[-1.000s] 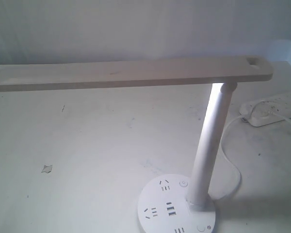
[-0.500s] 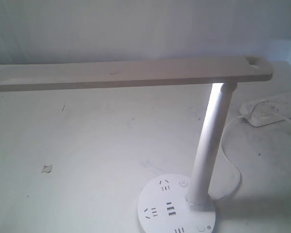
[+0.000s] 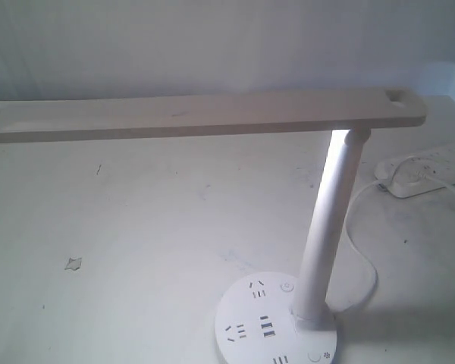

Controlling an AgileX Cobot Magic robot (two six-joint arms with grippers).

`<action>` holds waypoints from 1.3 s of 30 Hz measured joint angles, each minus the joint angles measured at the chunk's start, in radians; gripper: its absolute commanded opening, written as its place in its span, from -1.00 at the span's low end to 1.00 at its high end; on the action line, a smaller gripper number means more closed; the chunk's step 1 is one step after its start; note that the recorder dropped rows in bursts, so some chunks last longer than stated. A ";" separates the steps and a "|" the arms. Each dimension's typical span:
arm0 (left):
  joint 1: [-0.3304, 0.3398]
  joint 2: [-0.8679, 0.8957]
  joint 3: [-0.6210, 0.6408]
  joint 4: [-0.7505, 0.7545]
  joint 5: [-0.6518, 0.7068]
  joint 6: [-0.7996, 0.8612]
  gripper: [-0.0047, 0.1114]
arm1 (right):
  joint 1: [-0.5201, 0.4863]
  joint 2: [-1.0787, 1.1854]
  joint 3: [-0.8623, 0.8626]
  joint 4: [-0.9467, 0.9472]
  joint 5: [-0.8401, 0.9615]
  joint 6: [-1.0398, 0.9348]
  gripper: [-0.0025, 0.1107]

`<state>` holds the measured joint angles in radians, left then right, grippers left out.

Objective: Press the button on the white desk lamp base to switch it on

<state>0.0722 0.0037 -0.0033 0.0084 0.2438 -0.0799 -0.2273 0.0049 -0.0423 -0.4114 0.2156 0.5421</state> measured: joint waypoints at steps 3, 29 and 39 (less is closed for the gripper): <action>0.000 0.000 0.000 0.000 0.000 0.000 -0.92 | 0.000 0.000 0.033 0.007 0.014 0.000 -0.96; 0.000 0.000 0.000 0.000 0.000 0.000 -0.92 | 0.000 0.000 0.038 0.145 0.152 -0.351 -0.96; 0.000 0.000 0.000 0.000 0.000 0.000 -0.92 | 0.000 0.000 0.038 0.146 0.152 -0.351 -0.96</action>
<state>0.0722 0.0037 -0.0033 0.0084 0.2438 -0.0799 -0.2273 0.0049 -0.0046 -0.2650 0.3672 0.1910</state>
